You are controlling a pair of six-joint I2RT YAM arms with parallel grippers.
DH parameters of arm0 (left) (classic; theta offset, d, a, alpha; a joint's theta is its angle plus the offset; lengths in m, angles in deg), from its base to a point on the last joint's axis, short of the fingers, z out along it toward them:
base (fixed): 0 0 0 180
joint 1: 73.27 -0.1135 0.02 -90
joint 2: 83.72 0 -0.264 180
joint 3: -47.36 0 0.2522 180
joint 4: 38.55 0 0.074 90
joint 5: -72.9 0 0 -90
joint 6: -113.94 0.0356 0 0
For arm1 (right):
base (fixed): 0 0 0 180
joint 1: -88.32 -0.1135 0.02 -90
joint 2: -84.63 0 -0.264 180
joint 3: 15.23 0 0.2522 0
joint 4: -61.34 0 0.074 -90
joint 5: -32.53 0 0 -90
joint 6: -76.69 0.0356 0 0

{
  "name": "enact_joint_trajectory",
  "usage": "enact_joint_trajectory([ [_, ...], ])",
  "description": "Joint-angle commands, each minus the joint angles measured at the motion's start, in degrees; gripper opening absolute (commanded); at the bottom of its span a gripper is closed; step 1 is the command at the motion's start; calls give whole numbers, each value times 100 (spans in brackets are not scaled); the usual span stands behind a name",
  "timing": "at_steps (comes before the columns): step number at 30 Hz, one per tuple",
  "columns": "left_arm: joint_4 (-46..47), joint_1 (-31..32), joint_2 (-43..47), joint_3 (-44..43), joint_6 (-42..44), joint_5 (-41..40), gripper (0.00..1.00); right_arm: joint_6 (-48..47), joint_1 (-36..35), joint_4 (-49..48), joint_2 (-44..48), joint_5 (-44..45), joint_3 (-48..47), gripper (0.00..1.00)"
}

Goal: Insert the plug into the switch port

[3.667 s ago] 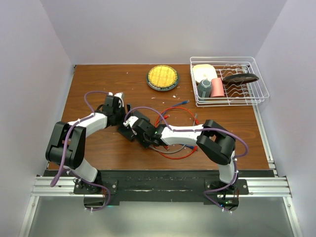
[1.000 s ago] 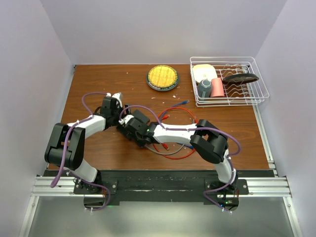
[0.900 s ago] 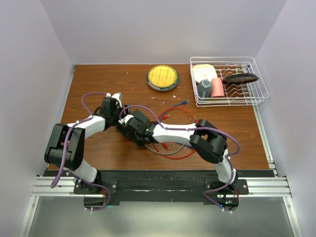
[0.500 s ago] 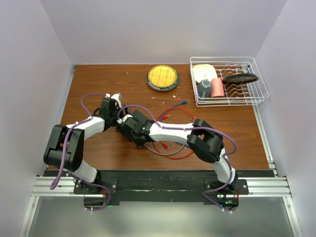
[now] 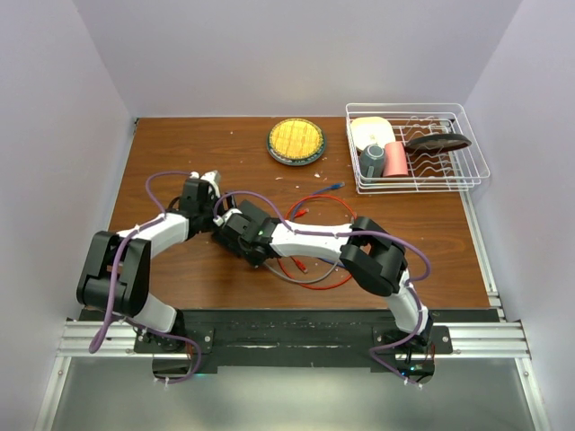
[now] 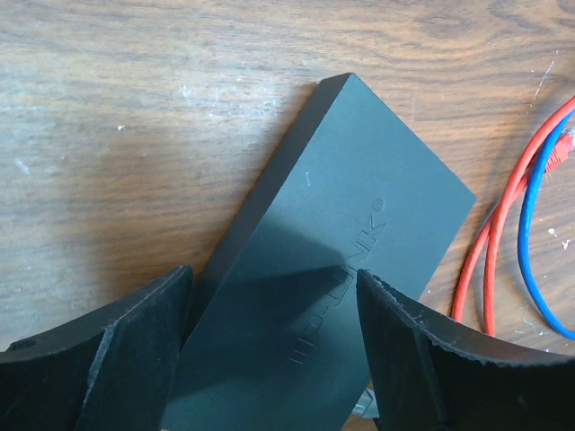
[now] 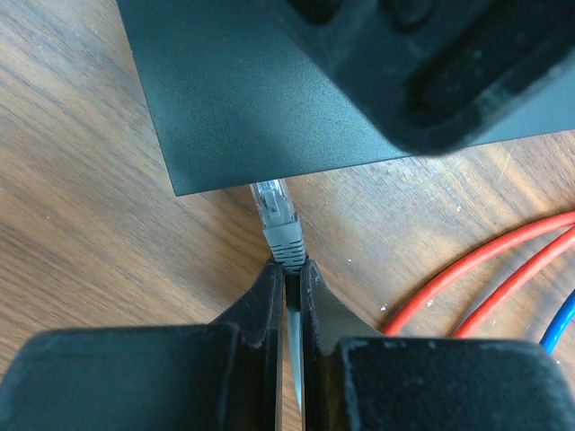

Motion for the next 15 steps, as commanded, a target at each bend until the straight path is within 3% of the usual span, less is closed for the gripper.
enact_joint_trajectory([
  [1,-554,71,326,-67,-314,276,78,33,75,-521,71,134,166,0],
  [15,-563,-192,-8,-14,-191,-76,74,-204,75,-942,492,-261,904,0],
])
